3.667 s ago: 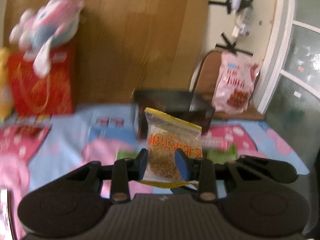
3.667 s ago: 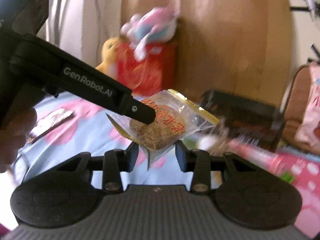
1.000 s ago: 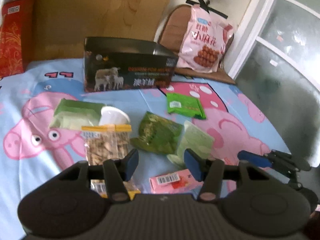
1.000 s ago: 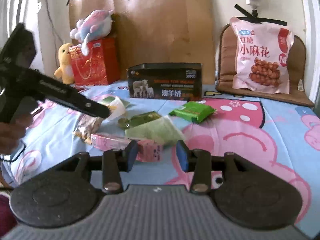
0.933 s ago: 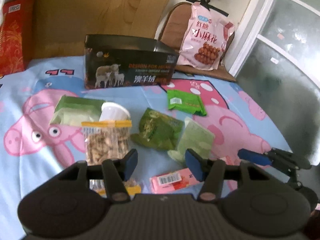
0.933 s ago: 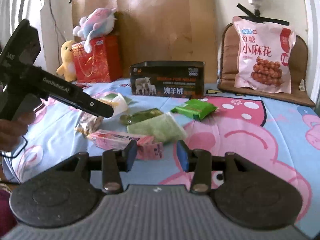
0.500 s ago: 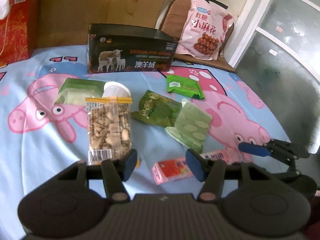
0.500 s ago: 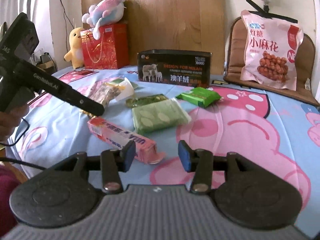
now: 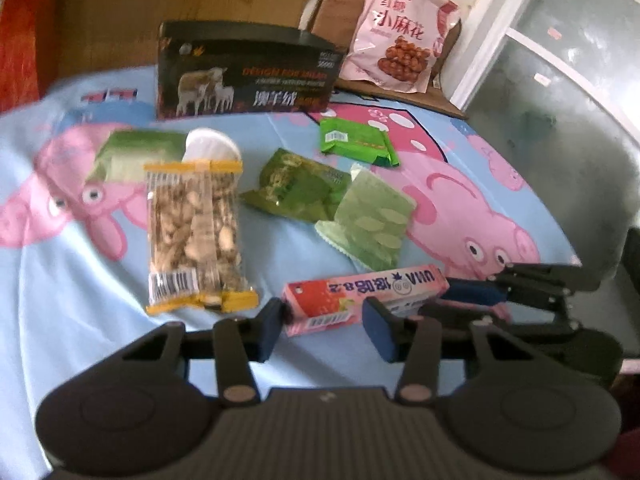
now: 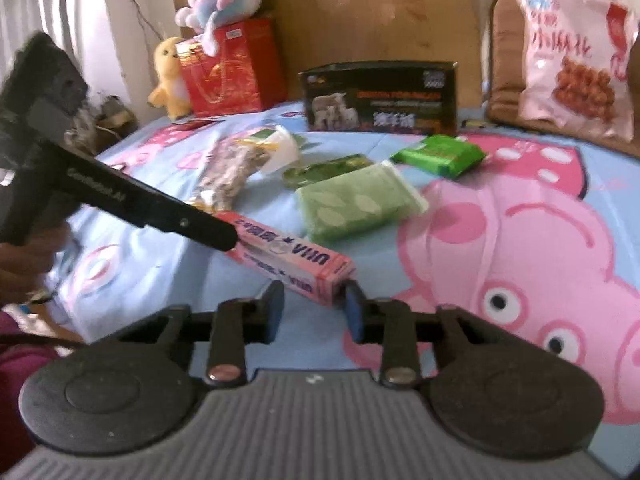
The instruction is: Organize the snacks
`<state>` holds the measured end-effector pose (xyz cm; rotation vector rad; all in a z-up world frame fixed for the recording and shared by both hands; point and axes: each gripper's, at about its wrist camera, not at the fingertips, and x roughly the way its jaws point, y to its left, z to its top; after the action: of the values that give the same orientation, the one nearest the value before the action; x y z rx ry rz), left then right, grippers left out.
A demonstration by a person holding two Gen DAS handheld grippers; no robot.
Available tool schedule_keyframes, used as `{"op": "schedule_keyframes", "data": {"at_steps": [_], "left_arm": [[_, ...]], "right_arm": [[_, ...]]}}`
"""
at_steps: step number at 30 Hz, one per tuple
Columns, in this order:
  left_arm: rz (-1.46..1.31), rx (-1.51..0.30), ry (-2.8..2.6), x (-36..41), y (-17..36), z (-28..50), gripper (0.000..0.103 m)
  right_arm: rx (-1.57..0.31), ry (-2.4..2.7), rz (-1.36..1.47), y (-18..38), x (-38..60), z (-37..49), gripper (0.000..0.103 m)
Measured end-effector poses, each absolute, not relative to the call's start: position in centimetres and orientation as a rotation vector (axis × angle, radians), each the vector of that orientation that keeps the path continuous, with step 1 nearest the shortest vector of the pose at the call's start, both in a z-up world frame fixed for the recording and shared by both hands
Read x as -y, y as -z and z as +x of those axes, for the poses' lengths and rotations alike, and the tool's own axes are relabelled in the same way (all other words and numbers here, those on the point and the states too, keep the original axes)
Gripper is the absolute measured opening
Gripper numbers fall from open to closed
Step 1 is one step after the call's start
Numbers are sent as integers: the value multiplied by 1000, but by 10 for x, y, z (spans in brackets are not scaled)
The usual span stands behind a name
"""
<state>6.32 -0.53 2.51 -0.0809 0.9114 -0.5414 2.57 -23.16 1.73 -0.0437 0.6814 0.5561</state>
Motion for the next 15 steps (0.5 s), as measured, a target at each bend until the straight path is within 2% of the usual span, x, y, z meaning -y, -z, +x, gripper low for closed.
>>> {"op": "schedule_keyframes", "data": {"at_steps": [1, 8, 15], "left_arm": [[-76, -900, 542, 5, -28, 63, 44], [-47, -802, 531, 2, -59, 72, 44], [24, -666, 469, 6, -101, 116, 43]], "right_arm": [[-683, -550, -32, -19, 234, 27, 23], [-610, -559, -9, -37, 234, 37, 23], [-476, -535, 23, -72, 230, 89, 23]]}}
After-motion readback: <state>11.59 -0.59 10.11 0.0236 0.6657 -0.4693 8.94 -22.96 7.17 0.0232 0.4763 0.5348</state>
